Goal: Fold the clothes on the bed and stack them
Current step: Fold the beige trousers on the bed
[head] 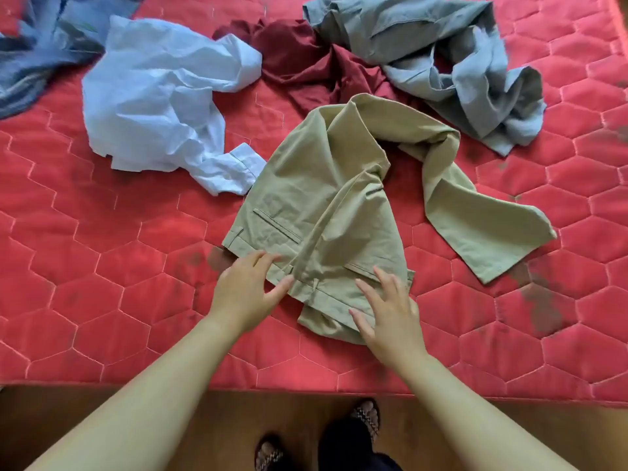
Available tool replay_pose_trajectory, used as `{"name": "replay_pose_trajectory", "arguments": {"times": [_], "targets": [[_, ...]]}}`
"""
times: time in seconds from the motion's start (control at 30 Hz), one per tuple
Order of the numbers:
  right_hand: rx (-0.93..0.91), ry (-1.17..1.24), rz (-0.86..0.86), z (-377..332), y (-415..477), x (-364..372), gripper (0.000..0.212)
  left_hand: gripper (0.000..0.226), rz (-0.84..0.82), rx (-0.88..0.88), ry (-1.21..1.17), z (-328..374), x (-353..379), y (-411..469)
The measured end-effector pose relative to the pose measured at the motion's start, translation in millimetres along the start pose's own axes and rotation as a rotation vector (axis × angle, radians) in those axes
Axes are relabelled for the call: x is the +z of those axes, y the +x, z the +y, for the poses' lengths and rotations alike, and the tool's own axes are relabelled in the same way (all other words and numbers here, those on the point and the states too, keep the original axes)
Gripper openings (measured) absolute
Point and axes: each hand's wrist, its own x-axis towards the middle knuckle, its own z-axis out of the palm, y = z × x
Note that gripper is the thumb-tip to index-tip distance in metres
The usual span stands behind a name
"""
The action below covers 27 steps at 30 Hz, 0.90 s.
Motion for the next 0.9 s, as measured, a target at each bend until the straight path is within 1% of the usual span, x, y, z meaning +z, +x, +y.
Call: {"name": "replay_pose_trajectory", "arguments": {"times": [0.07, 0.13, 0.17, 0.23, 0.3, 0.43, 0.63, 0.73, 0.83, 0.9], "targets": [[0.001, -0.012, 0.028, 10, 9, 29, 0.049, 0.050, 0.051, 0.013, -0.032, -15, 23, 11], [-0.004, -0.087, 0.021, 19, 18, 59, 0.052, 0.056, 0.060, 0.077, 0.010, -33, 52, 23], [-0.016, -0.124, 0.055, 24, 23, 72, 0.053, 0.058, 0.065, 0.108, 0.007, -42, 68, 29], [-0.039, -0.167, 0.179, 30, 27, 89, 0.052, 0.056, 0.086, 0.131, -0.047, -57, 96, 34], [-0.078, -0.177, 0.310, 37, 30, 100, 0.050, 0.051, 0.175, 0.146, -0.093, -69, 115, 36], [-0.140, -0.169, 0.455, 44, 30, 111, 0.049, 0.042, 0.333, 0.193, -0.080, -78, 136, 37], [-0.199, -0.058, 0.549, 42, 28, 109, 0.049, 0.047, 0.392, 0.226, -0.087, -81, 137, 39], [-0.242, -0.071, 0.568, 48, 33, 112, 0.051, 0.050, 0.403, 0.240, -0.060, -83, 140, 43], [-0.230, -0.006, 0.577, 42, 35, 107, 0.037, 0.050, 0.397, 0.237, -0.005, -77, 139, 39], [-0.230, 0.023, 0.551, 38, 31, 99, 0.026, 0.043, 0.349, 0.183, 0.023, -71, 136, 28]]}}
